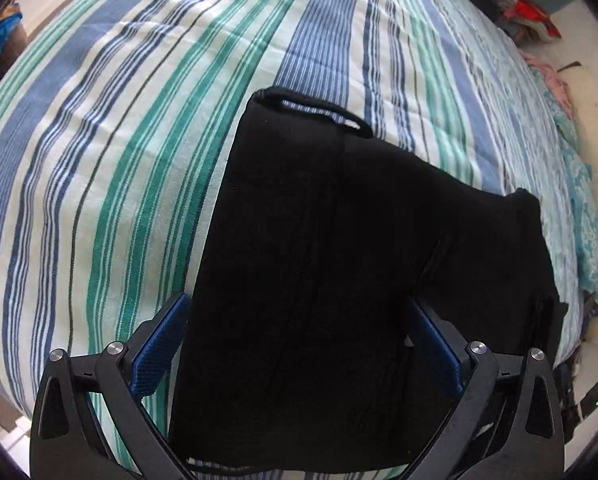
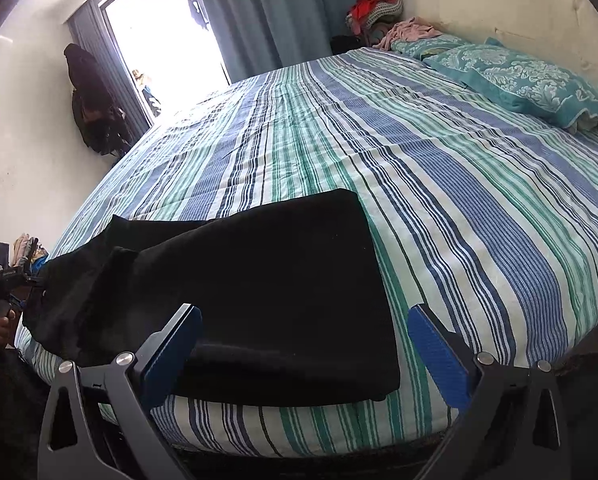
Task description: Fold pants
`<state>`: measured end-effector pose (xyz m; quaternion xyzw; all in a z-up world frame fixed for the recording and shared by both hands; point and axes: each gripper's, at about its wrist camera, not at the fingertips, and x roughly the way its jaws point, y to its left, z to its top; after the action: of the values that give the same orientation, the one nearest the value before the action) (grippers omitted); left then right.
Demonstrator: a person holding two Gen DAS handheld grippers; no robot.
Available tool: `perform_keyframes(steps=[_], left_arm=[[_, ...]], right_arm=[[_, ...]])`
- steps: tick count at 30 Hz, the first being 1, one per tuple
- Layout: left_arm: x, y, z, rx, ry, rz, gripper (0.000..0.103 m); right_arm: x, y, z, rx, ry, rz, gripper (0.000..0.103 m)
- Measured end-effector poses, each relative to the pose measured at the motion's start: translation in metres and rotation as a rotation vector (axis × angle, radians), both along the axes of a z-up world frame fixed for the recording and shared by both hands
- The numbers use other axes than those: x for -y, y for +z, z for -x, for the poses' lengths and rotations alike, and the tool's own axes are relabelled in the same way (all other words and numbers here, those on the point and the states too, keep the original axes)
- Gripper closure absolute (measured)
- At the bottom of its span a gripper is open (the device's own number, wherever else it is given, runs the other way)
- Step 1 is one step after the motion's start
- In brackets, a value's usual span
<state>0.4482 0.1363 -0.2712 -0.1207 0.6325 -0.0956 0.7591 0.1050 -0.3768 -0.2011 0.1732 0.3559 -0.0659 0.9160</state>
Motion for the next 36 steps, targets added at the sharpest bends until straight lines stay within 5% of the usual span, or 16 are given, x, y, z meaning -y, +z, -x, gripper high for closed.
perform_keyframes(steps=[16,17,19,22,28,36], left_arm=[[-0.003,0.005,0.001,-0.030,0.003,0.031,0.002],[-0.004,0.006,-0.001,-0.039,0.016,0.028,0.007],[-0.003,0.016,0.003,-0.025,0.048,0.076,0.048],[-0.010,0.033,0.014,0.017,0.092,0.135,0.077],[0.007,0.092,0.047,0.131,0.109,0.292,0.081],[0.147,0.142,0.081,0.175,-0.054,0.338,0.081]], right_arm=[[0.000,0.001,-0.002,0.022,0.009,-0.024,0.001],[0.001,0.001,-0.002,0.024,0.007,-0.029,0.001],[0.003,0.001,-0.002,0.028,0.000,-0.040,0.001],[0.009,0.003,-0.001,0.044,-0.015,-0.068,0.001],[0.022,0.008,0.004,0.087,-0.048,-0.128,0.001],[0.032,0.007,0.001,0.105,-0.073,-0.186,0.001]])
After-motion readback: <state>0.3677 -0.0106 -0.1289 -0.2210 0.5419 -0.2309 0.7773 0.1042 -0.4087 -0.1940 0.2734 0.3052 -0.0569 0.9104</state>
